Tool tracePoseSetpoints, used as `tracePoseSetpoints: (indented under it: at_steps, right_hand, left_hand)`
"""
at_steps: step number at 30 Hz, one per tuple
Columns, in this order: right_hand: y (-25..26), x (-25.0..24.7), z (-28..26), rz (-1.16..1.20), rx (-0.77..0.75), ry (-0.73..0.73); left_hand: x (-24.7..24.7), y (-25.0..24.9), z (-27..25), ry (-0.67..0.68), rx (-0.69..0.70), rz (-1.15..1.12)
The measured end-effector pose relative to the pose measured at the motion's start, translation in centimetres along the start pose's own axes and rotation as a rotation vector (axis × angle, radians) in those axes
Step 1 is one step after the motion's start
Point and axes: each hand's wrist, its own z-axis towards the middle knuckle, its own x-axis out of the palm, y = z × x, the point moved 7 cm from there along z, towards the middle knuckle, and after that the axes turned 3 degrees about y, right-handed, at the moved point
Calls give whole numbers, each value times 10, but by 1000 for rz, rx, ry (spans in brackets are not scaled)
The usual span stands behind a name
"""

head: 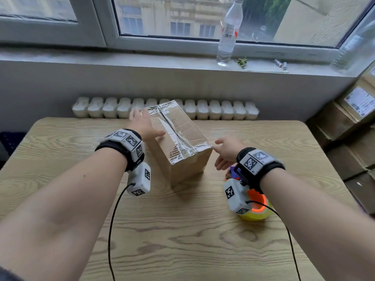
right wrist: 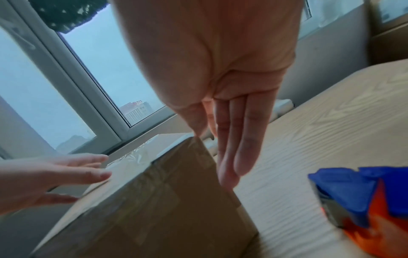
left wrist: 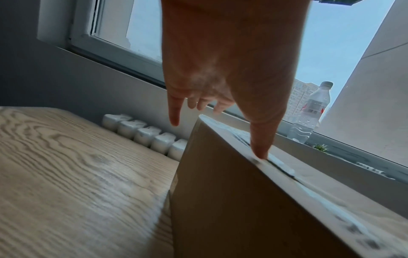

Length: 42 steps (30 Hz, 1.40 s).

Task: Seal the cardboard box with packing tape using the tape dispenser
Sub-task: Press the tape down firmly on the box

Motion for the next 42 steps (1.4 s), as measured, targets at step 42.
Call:
tracePoseSetpoints:
  at_steps: [42]
  right_hand:
    - [-142, -42, 13, -431, 224, 175]
  left_hand:
    - [145, -201, -54, 111, 601, 159]
